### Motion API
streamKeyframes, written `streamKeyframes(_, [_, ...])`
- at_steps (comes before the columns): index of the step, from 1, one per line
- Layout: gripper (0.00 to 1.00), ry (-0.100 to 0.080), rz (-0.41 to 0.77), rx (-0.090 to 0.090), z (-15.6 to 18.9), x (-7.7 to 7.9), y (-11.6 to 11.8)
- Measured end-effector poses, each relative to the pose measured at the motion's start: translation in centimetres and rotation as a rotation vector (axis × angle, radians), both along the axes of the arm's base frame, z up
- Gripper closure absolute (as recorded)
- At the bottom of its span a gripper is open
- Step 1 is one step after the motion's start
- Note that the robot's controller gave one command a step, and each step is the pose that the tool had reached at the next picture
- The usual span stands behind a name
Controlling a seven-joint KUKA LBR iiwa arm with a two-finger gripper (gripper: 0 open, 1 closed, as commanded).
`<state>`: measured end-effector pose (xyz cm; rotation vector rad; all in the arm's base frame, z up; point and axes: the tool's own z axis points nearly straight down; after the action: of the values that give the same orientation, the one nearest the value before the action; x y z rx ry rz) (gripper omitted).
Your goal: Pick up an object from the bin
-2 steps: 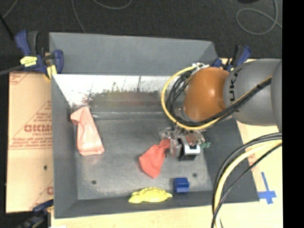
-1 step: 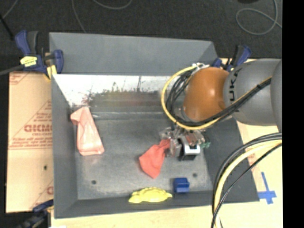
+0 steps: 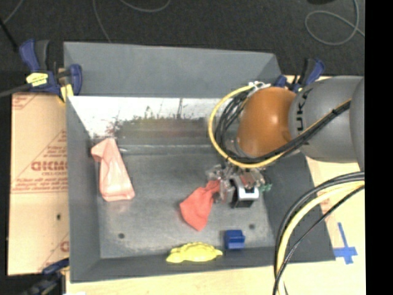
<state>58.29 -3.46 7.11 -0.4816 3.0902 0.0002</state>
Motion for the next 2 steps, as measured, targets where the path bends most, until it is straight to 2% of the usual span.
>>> streamKeyframes(2, [1.0,0.0,-0.001,0.0,0.0,0.0,-0.01])
